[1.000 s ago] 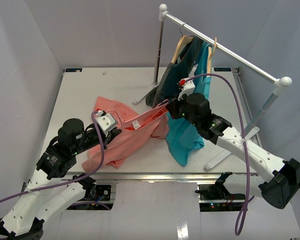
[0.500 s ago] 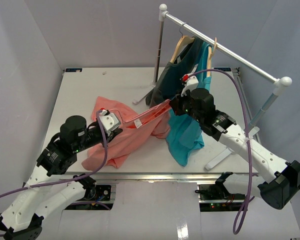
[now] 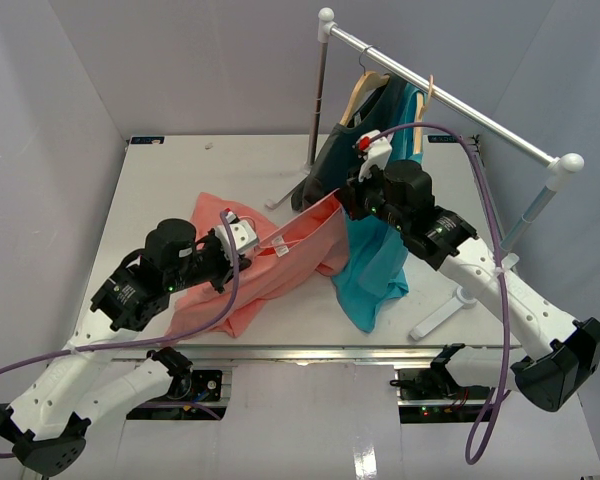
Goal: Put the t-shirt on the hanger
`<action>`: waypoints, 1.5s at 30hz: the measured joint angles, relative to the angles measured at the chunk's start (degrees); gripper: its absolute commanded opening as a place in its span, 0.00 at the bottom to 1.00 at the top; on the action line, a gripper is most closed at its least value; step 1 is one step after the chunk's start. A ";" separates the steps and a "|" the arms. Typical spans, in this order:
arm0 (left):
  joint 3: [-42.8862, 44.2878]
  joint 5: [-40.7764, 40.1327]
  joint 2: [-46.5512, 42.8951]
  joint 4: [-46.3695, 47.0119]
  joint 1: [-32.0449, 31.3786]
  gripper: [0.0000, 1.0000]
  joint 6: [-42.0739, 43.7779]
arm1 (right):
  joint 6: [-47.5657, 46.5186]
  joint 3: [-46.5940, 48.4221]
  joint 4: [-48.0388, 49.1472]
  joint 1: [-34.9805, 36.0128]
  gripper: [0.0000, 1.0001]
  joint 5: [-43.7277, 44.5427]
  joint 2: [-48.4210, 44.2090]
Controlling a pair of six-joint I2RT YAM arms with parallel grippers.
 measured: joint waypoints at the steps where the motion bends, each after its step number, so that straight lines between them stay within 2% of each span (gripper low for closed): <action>1: 0.01 0.42 0.14 0.36 0.00 0.00 -0.15 | -0.36 -0.02 -0.26 0.43 0.08 -0.88 0.26; 8: -1.39 3.58 0.37 3.58 0.00 0.00 -1.77 | -3.45 -0.02 -2.83 5.83 0.09 -11.56 1.61; 14: -5.03 6.24 0.69 5.44 0.00 0.00 -2.33 | -6.09 -1.00 -1.85 9.09 0.28 -21.04 1.29; 17: -6.15 8.41 0.79 6.13 -0.02 0.00 -2.64 | -6.82 -2.33 0.13 9.41 0.43 -25.98 0.78; 20: -6.27 10.20 0.85 6.56 -0.03 0.00 -2.88 | -7.87 -2.56 1.69 9.76 0.49 -30.11 0.82; 30: -7.28 14.54 0.91 8.89 -0.04 0.00 -3.41 | -8.75 -0.17 7.50 13.15 0.51 -35.24 5.63; 33: -7.29 15.65 0.89 9.37 -0.04 0.00 -3.52 | -8.73 0.17 8.79 13.40 0.48 -35.43 7.57; 36: -7.34 16.17 0.68 9.58 0.09 0.00 -3.81 | -8.22 0.74 10.29 13.42 0.17 -35.91 9.65; 37: -7.39 15.96 0.59 9.60 0.23 0.00 -3.96 | -7.89 0.97 10.75 13.44 0.12 -36.33 10.26; 39: -7.54 15.10 0.34 9.79 0.41 0.00 -4.16 | -7.08 1.05 11.41 13.91 0.08 -37.02 10.66; 45: -7.64 9.43 -1.32 9.41 -0.28 0.00 -6.41 | -5.83 1.05 12.87 14.76 0.08 -35.13 10.63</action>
